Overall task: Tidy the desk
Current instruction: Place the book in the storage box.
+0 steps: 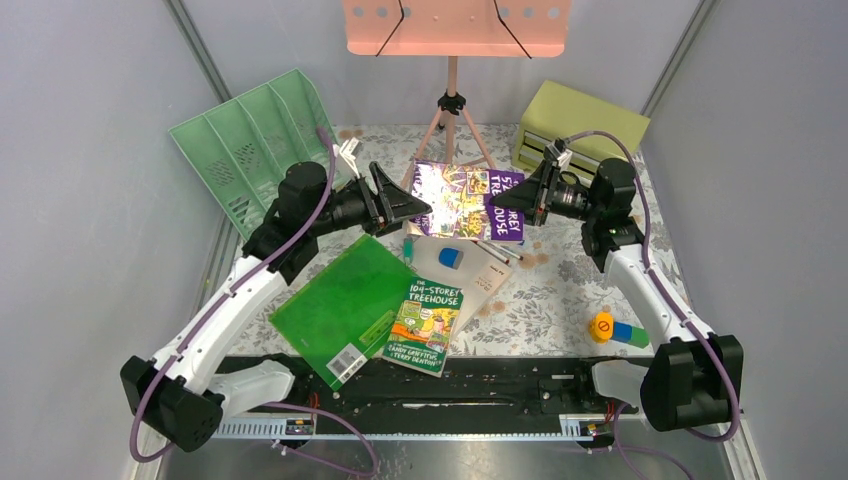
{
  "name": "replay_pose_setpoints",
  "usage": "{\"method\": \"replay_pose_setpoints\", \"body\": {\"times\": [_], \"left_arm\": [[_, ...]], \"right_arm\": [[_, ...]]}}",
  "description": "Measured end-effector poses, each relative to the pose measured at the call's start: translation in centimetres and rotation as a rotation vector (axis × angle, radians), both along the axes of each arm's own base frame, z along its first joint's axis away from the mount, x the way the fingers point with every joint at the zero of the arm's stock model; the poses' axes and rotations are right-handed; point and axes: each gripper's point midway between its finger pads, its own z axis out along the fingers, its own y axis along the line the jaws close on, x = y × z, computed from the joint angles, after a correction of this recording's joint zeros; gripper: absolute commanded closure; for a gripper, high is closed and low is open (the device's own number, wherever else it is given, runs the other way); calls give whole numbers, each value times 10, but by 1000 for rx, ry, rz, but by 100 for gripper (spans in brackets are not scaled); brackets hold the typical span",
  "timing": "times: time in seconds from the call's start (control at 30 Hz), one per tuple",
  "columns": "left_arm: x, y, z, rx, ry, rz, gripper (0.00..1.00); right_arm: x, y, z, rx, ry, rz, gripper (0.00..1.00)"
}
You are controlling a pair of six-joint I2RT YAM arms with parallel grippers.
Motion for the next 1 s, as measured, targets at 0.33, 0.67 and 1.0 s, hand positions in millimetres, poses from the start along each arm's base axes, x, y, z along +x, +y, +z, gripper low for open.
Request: {"method": "replay_pose_setpoints", "body": {"times": [0.33, 0.67, 1.0], "left_arm": [[-10, -9, -2, -19, -6, -56, 51], [-10, -10, -11, 2, 6, -52, 74], [-11, -10, -23, 20, 34, -43, 100]], "right_arm": [[1, -2, -31, -65, 145, -35, 100], [-3, -4, -31, -81, 135, -46, 100], [-5, -5, -40, -103, 144, -51, 87]]}}
